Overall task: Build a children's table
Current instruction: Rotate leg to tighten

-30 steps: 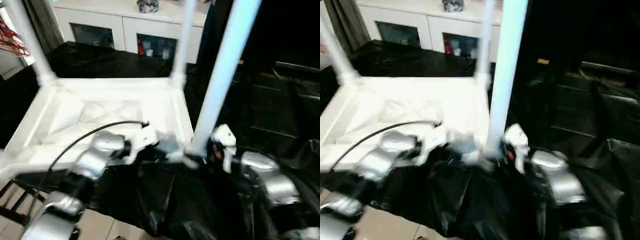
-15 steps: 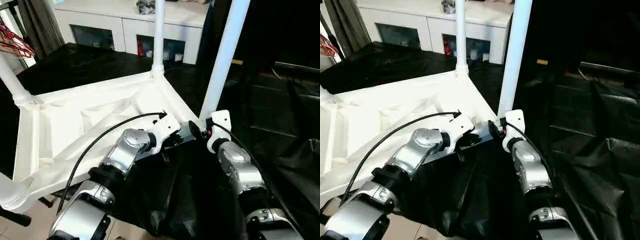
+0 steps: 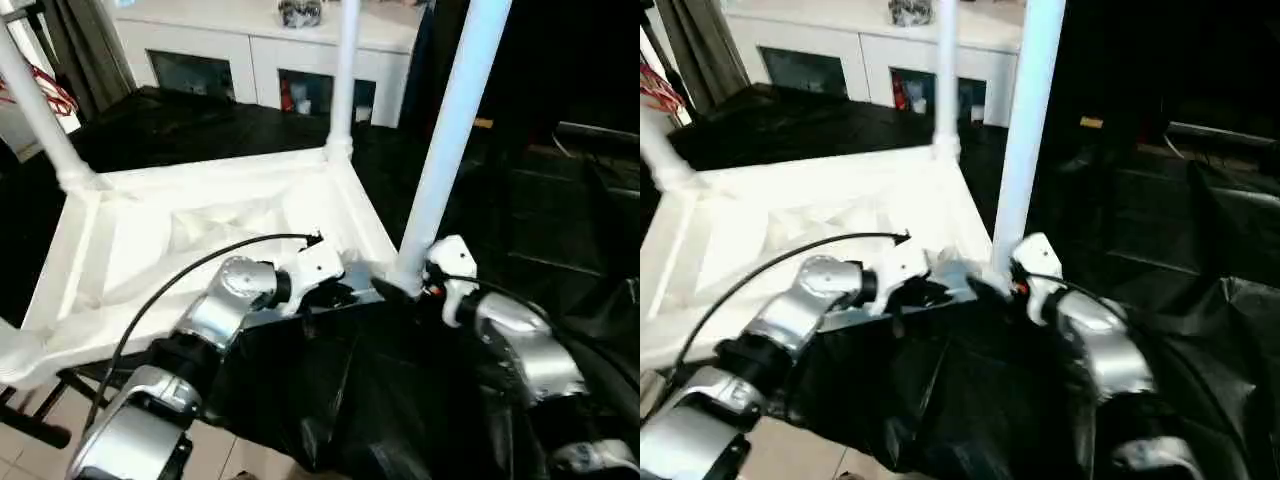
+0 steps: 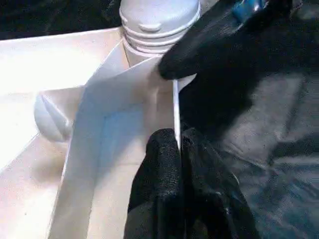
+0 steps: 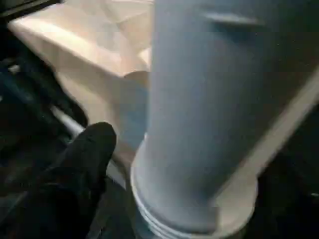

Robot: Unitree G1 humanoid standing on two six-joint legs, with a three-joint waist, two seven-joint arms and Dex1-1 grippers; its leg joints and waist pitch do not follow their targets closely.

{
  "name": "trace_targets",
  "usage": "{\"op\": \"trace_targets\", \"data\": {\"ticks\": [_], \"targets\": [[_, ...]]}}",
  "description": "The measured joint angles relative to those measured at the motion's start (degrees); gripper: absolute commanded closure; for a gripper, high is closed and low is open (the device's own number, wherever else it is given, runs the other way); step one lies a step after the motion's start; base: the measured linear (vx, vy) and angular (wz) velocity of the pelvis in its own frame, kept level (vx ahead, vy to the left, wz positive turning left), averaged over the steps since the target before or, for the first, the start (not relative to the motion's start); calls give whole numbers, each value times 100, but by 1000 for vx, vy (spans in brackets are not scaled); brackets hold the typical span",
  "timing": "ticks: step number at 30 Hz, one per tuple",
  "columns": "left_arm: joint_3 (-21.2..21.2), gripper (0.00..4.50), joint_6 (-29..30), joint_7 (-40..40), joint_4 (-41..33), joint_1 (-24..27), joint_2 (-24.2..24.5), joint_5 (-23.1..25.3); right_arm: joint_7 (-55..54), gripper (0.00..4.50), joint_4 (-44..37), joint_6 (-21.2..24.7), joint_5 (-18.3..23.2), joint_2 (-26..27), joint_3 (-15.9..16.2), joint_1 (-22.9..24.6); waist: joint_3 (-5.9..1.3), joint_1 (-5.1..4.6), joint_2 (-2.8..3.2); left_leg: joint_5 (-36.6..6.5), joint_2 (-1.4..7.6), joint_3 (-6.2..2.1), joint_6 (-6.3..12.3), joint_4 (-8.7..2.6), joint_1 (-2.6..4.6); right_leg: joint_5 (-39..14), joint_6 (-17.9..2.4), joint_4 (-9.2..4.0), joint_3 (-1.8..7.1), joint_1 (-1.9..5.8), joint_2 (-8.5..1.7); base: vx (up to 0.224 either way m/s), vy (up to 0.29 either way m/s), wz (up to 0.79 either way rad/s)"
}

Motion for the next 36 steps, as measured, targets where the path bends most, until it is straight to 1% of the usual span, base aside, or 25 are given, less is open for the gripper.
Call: {"op": "trace_targets", "data": {"ticks": [2,3,4,8,9,11,12,18,20,23,24,26,29,30,32,34,36], "targets": [[-25,450,-71,-253,-22,14,130,-34,407,99,-159,62,105,-219,96,65,-3,13,19,0,0,0,0,0,-2,0,0,-2,0,0,0,0,0,0],[-31,450,-83,-430,-64,23,205,-74,632,99,-254,104,171,-337,137,114,-4,21,22,0,2,0,0,0,-2,0,0,-2,-1,-1,1,0,0,0],[-31,450,-84,-560,-68,30,258,-110,768,115,-335,120,196,-390,168,158,-6,27,28,0,3,0,0,0,-3,-1,1,-2,-2,-2,2,0,0,0],[-53,450,-102,-860,-147,60,382,-151,1073,119,-447,185,235,-472,212,201,-10,34,41,0,3,0,0,0,-4,-1,1,-3,-2,-2,2,0,0,0],[-57,450,-104,-911,-168,72,403,-154,1136,150,-467,208,240,-488,220,201,-10,39,41,0,3,1,0,0,-4,-1,1,-3,-2,-2,1,0,0,0],[-60,450,-115,-953,-175,80,415,-167,1187,156,-492,237,242,-505,232,202,-10,47,41,0,3,1,0,0,-4,-1,1,-3,-2,-1,1,0,0,0],[-60,450,-117,-964,-175,80,426,-169,1201,169,-499,243,242,-509,240,205,-10,47,40,0,3,1,0,0,-4,-1,1,-4,-2,-1,1,0,0,0],[-58,450,-129,-969,-174,85,401,-186,1192,175,-558,308,241,-451,273,216,-10,45,40,0,3,1,1,0,-5,-3,4,-5,-2,-2,1,0,0,0],[-55,450,-127,-855,-164,85,371,-170,1065,176,-556,314,238,-358,199,257,-10,49,39,0,3,1,1,0,-5,-3,4,-5,-2,-2,1,0,0,0],[-10,450,-92,-539,-105,81,257,-98,650,176,-479,331,219,-154,45,285,-10,39,38,0,1,1,0,1,-1,-2,3,-4,-1,1,0,0,0,0],[19,450,-45,-327,-33,47,158,-44,383,176,-376,328,180,-39,-34,246,-11,32,36,0,1,1,0,4,2,-2,4,-2,0,5,0,0,0,0],[49,450,85,161,209,-123,-82,100,-367,177,-123,270,44,274,-190,121,-14,14,33,0,0,1,0,5,5,-4,7,-4,0,6,0,0,0,0],[80,450,291,815,486,-295,-431,199,-1431,177,205,201,-129,652,-368,-61,-21,-4,48,0,-3,1,0,8,7,-16,27,-17,2,13,-3,0,0,0],[110,450,411,1153,641,-407,-611,230,-1993,177,376,182,-212,895,-500,-193,-21,-20,50,0,-4,1,0,8,7,-16,27,-18,2,14,-3,0,0,0],[114,450,506,1449,720,-465,-758,248,-2477,177,533,194,-276,1040,-549,-327,-26,-32,68,0,-6,1,0,8,4,-14,25,-25,3,13,-4,0,0,0],[175,450,553,1794,809,-491,-928,282,-3061,177,755,191,-348,1308,-668,-530,-36,-60,82,0,-6,0,0,8,4,0,5,-25,2,14,-4,0,0,0],[181,450,554,1907,824,-499,-971,304,-3306,177,867,158,-367,1407,-695,-618,-40,-75,89,0,-5,0,0,7,4,6,-1,-23,2,15,-4,0,0,0]]}}
